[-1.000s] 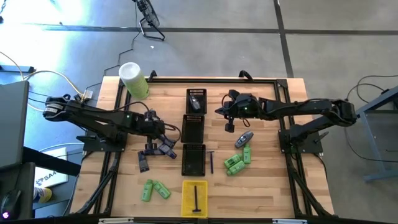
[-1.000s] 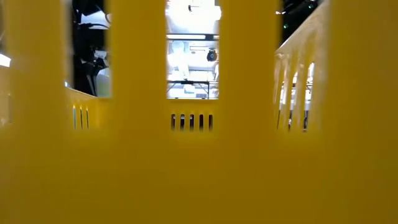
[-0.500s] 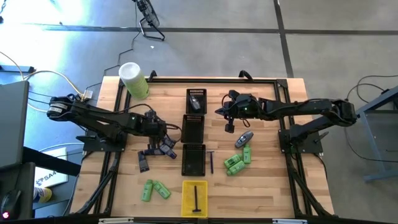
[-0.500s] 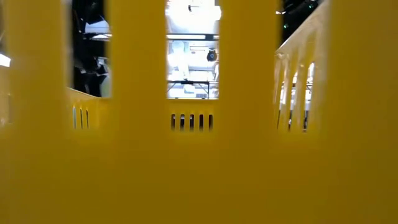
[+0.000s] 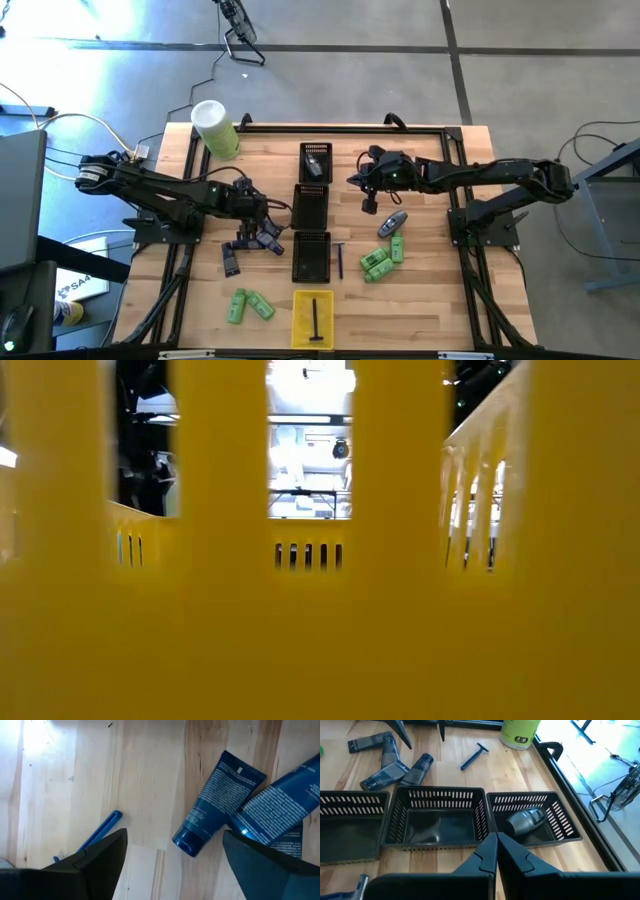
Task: Pick & Place Travel size toiletries
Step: Put the dark blue shave butter bottle into the center black bin
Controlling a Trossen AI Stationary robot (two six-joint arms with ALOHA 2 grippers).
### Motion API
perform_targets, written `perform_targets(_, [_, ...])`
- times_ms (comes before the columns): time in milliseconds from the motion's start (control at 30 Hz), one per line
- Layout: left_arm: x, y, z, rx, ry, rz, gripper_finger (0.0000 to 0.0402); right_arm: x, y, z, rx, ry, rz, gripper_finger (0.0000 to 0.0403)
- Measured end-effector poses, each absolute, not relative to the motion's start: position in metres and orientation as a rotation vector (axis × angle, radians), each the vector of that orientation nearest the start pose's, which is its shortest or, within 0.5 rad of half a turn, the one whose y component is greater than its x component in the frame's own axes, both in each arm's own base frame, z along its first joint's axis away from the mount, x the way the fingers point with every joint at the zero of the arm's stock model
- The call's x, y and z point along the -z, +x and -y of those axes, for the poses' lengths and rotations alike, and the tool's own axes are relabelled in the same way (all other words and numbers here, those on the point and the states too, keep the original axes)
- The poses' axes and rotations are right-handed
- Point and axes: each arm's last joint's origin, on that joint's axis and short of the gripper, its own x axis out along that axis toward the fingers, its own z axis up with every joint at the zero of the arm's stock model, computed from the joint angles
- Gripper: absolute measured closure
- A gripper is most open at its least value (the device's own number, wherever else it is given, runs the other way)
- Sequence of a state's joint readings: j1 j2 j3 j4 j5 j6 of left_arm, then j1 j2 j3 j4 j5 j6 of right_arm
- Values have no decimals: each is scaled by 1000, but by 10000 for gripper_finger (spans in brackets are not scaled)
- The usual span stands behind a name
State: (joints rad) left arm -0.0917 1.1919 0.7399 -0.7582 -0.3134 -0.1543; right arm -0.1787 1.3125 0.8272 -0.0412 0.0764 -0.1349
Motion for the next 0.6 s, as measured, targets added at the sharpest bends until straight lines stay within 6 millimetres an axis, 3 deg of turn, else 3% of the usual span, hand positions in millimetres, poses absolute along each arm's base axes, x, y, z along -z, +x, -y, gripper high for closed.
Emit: perform_targets(600, [-199,206,12,-166,132,-1228,82,-249,276,52,213,-104,-543,400])
